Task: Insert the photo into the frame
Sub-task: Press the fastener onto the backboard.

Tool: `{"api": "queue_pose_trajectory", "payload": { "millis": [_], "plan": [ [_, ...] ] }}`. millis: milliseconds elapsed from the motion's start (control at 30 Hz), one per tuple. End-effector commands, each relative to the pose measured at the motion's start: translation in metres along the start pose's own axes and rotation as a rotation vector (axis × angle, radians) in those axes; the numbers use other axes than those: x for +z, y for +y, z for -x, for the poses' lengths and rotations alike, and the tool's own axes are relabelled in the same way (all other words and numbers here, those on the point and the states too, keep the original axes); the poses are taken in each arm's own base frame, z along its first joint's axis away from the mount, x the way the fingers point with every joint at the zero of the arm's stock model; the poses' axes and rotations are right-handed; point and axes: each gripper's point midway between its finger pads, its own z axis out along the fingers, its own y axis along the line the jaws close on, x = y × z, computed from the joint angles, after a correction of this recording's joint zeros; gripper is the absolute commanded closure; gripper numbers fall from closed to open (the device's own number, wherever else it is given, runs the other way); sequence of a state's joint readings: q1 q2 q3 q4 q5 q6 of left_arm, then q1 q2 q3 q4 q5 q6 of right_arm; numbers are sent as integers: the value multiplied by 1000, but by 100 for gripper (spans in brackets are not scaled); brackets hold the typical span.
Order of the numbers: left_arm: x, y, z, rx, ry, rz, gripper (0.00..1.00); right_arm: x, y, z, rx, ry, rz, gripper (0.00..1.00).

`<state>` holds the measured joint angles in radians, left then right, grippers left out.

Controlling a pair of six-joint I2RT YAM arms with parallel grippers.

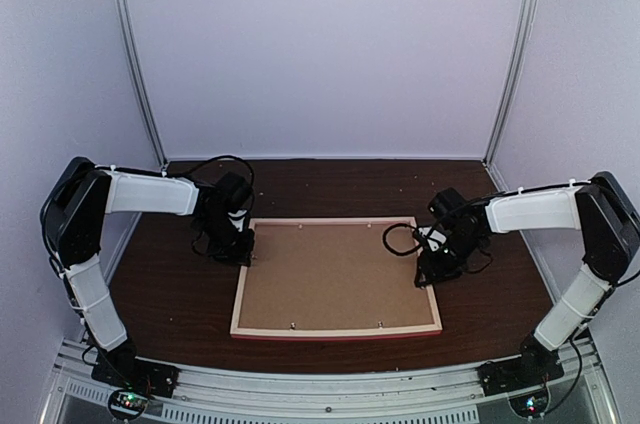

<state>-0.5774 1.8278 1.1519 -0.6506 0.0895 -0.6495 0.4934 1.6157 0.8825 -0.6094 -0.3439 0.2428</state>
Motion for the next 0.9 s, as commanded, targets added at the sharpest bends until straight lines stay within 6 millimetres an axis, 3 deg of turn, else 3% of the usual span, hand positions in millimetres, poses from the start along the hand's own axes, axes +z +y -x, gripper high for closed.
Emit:
{"api": "queue_pose_trajectory", "payload": {
  "millis": [0,400,500,700,867],
  "plan": [
    [10,2,-7,31,22,14,82,3,-8,-13,12,42,-41,61],
    [10,1,-7,37,22,14,82,1,-10,-10,13,41,-57,71],
    [10,1,-7,36,21,14,82,1,-8,-9,12,39,-47,69],
    [11,1,-7,37,22,14,82,-2,-2,-4,13,20,-20,55],
    [7,-1,-3,38,13,12,81,-3,-4,0,40,16,-22,58]
  ]
}}
